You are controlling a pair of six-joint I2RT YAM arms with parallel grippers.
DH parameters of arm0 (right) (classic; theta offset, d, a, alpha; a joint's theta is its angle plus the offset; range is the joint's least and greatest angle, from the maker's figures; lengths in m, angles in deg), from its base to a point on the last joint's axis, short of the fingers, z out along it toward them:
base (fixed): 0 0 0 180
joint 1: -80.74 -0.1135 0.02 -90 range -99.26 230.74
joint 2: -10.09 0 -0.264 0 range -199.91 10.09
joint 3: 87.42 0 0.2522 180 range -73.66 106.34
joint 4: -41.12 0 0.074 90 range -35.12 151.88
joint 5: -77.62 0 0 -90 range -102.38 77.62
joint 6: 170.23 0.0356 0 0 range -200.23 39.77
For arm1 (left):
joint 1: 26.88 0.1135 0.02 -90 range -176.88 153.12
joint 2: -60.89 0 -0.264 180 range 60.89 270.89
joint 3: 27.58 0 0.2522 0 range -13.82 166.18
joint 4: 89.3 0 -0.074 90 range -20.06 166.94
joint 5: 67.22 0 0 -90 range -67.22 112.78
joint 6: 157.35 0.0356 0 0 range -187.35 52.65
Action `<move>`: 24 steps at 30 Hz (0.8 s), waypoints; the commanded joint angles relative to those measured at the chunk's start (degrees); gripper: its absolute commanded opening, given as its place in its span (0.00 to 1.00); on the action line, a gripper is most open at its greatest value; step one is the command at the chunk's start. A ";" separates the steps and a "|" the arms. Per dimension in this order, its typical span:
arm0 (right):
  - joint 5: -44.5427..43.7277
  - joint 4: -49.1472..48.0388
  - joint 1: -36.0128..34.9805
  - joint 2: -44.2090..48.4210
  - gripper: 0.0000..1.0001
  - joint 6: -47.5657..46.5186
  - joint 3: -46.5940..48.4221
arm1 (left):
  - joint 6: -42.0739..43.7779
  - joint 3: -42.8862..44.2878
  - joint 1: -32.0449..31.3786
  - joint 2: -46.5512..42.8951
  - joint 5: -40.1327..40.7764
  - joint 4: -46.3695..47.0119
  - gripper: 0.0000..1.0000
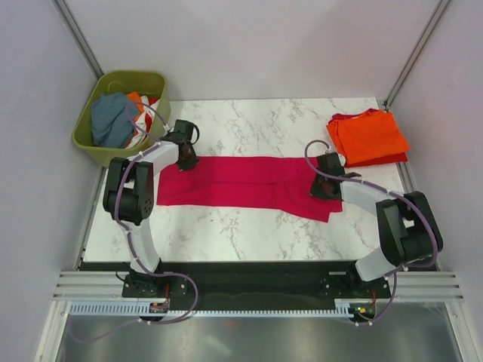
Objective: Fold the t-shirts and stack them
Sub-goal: Fold the tshirt
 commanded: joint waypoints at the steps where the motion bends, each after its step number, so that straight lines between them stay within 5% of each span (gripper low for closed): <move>1: -3.05 -0.38 -0.20 -5.05 0.00 0.73 4.88 | -0.96 1.35 0.74 1.98 1.15 -0.71 0.02; 8: -1.92 4.09 0.59 -20.60 0.00 -0.23 18.23 | -6.23 -3.91 0.74 0.76 -4.12 0.95 0.02; 19: -1.65 14.12 5.07 -43.37 0.00 -0.76 51.46 | -14.76 -26.23 -0.57 -15.76 -6.58 9.91 0.02; 24: 0.80 16.32 5.34 -51.36 0.00 -0.23 62.96 | -22.40 -35.98 -9.51 -25.51 -5.54 13.44 0.02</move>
